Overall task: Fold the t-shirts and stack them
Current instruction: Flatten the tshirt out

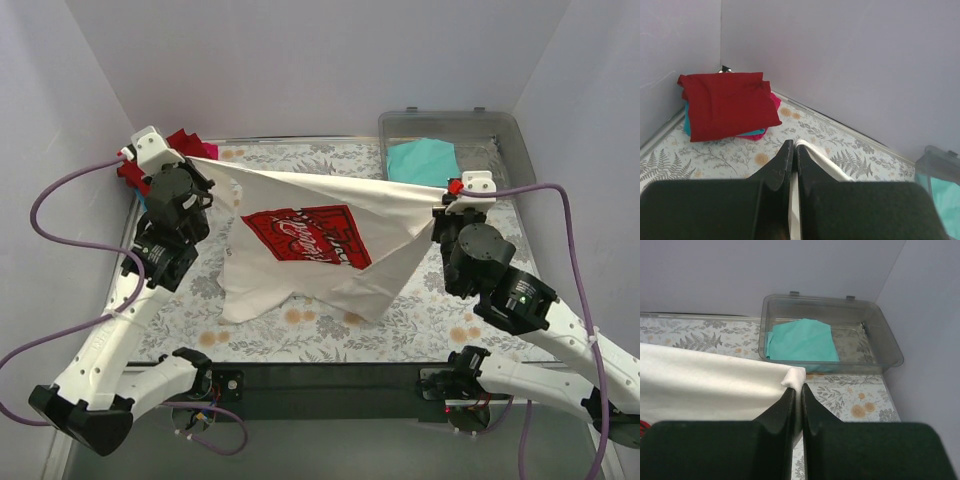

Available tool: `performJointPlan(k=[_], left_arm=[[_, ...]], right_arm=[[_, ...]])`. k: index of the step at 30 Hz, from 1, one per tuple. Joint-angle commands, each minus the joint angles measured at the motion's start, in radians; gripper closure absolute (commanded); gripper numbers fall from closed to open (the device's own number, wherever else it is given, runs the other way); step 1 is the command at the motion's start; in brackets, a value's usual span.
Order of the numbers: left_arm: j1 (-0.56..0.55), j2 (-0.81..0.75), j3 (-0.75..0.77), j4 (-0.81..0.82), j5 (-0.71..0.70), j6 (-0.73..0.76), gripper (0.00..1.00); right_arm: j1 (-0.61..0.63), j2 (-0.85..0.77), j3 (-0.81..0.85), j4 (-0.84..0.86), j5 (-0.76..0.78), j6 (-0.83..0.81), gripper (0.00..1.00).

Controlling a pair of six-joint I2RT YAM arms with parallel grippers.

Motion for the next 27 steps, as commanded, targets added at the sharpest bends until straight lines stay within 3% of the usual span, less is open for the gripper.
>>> performJointPlan(k=[1, 8, 13, 19, 21, 22, 25, 27], left_arm=[[0.014, -0.055, -0.035, 0.031, 0.008, 0.034, 1.00], [0.014, 0.033, -0.113, 0.044, 0.097, 0.011, 1.00], [0.021, 0.143, -0.248, 0.123, 0.115, -0.006, 1.00], [0.063, 0.240, -0.323, 0.109, 0.111, -0.049, 1.00], [0.067, 0.238, -0.357, 0.109, 0.121, -0.070, 1.00], [0.070, 0.237, -0.371, 0.109, 0.130, -0.076, 1.00], [0.070, 0.225, -0.420, 0.103, 0.137, -0.089, 1.00], [0.070, 0.214, -0.440, 0.095, 0.145, -0.090, 1.00]], right_arm=[[-0.009, -0.027, -0.071, 0.025, 0.064, 0.007, 0.99], [-0.030, 0.047, -0.173, 0.019, -0.025, 0.154, 0.98], [-0.150, 0.197, -0.252, 0.019, -0.247, 0.298, 0.98], [-0.245, 0.400, -0.276, 0.031, -0.334, 0.367, 0.97], [-0.247, 0.432, -0.276, 0.031, -0.341, 0.379, 0.85], [-0.247, 0.435, -0.278, 0.030, -0.350, 0.379, 0.68], [-0.244, 0.431, -0.287, 0.030, -0.410, 0.376, 0.44], [-0.230, 0.418, -0.296, 0.036, -0.444, 0.370, 0.39]])
